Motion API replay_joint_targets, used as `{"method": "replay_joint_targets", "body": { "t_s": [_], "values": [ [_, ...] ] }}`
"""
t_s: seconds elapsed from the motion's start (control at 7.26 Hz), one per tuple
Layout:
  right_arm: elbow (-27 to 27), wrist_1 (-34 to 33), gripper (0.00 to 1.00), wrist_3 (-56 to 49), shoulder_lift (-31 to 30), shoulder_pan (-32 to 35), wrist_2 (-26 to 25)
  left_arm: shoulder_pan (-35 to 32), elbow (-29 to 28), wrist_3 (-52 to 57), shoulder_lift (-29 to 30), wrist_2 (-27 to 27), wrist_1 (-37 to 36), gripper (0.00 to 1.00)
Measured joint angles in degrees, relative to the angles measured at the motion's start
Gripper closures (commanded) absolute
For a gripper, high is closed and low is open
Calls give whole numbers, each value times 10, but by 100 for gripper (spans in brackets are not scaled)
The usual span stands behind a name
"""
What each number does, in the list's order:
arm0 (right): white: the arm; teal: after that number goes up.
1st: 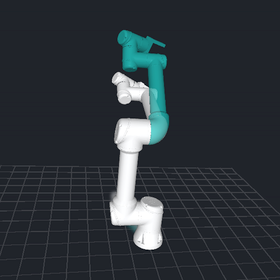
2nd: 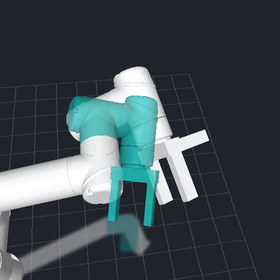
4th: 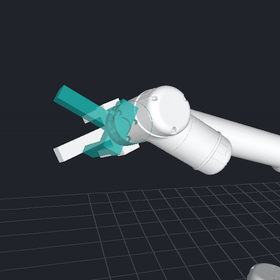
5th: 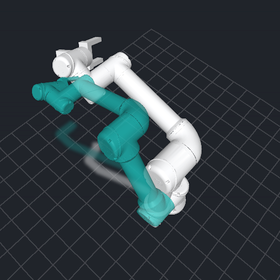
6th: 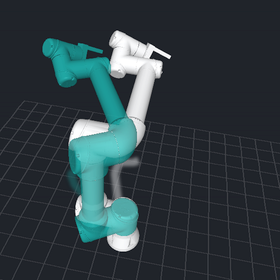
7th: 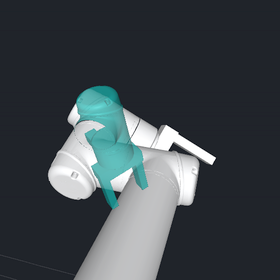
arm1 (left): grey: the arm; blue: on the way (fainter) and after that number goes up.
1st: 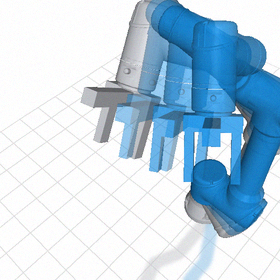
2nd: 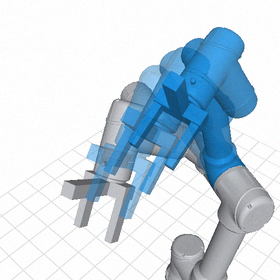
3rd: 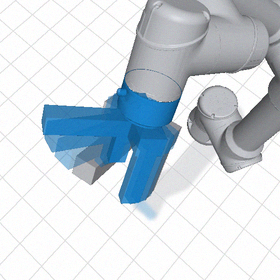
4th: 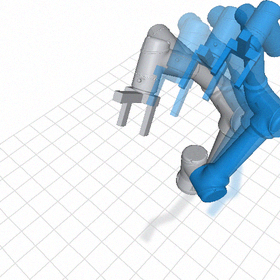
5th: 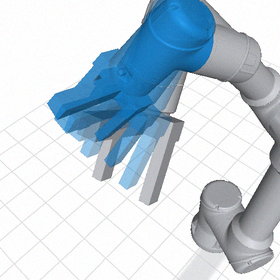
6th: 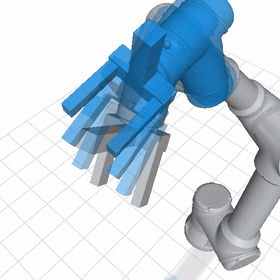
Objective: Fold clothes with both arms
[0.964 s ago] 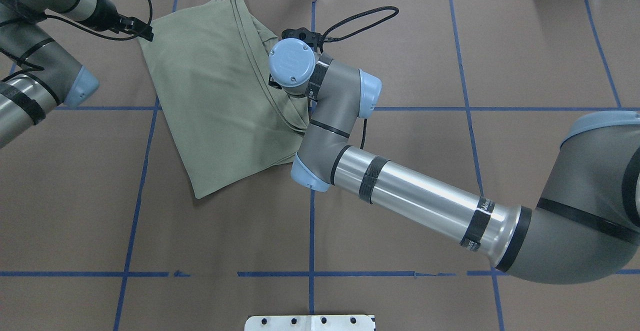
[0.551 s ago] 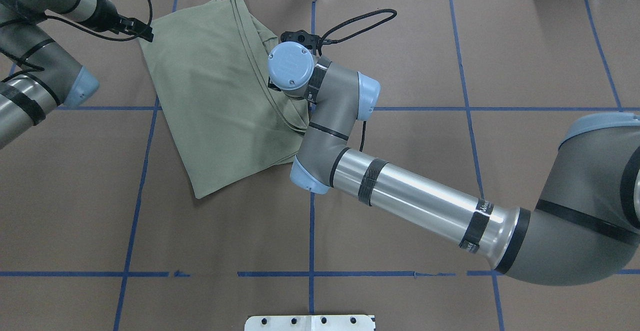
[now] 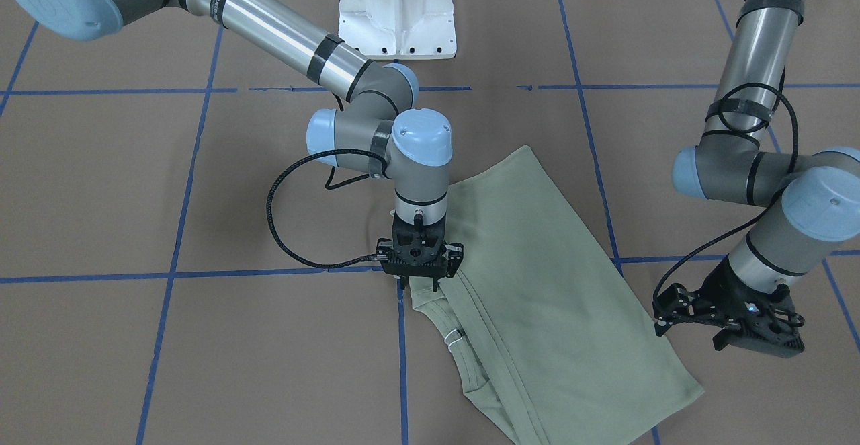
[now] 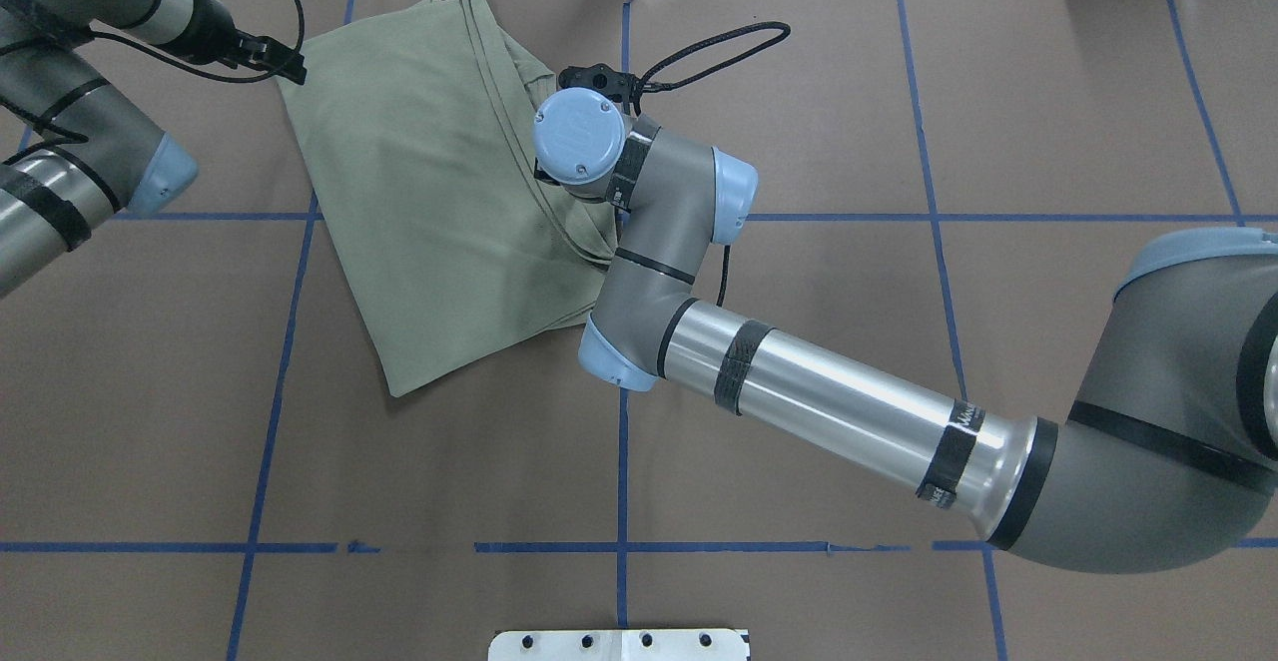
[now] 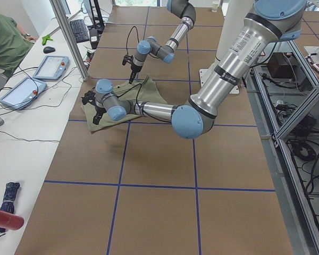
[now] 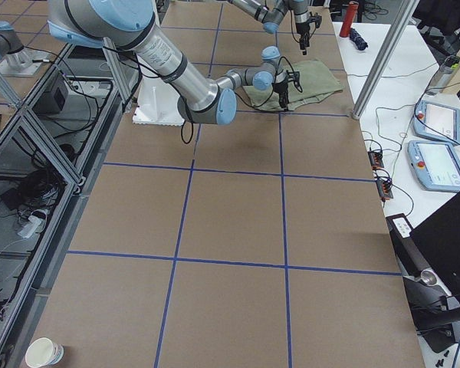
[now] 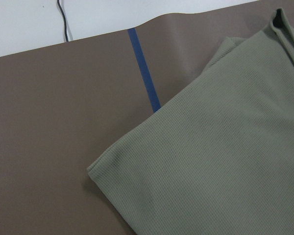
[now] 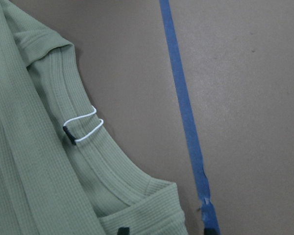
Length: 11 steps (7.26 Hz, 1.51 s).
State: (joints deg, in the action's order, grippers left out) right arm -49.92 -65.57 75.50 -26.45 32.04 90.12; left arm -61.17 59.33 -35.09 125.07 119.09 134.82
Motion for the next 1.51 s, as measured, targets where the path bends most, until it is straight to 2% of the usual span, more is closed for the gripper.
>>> {"method": "replay_joint_targets", "body": {
  "t_s": [0.14,1.1,1.24,1.38,1.51],
  "values": [
    [0,0,44,0,0,-1,0,0,0,0,0,0,0,0],
    [0,0,47,0,-1,-4,0,0,0,0,-1,0,0,0],
    [0,0,52,0,-2,-5,0,0,0,0,-1,0,0,0],
    [0,0,79,0,-2,-5,0,0,1,0,-1,0,1,0],
    [1,0,100,0,-2,-5,0,0,1,0,-1,0,1,0]
  ]
}}
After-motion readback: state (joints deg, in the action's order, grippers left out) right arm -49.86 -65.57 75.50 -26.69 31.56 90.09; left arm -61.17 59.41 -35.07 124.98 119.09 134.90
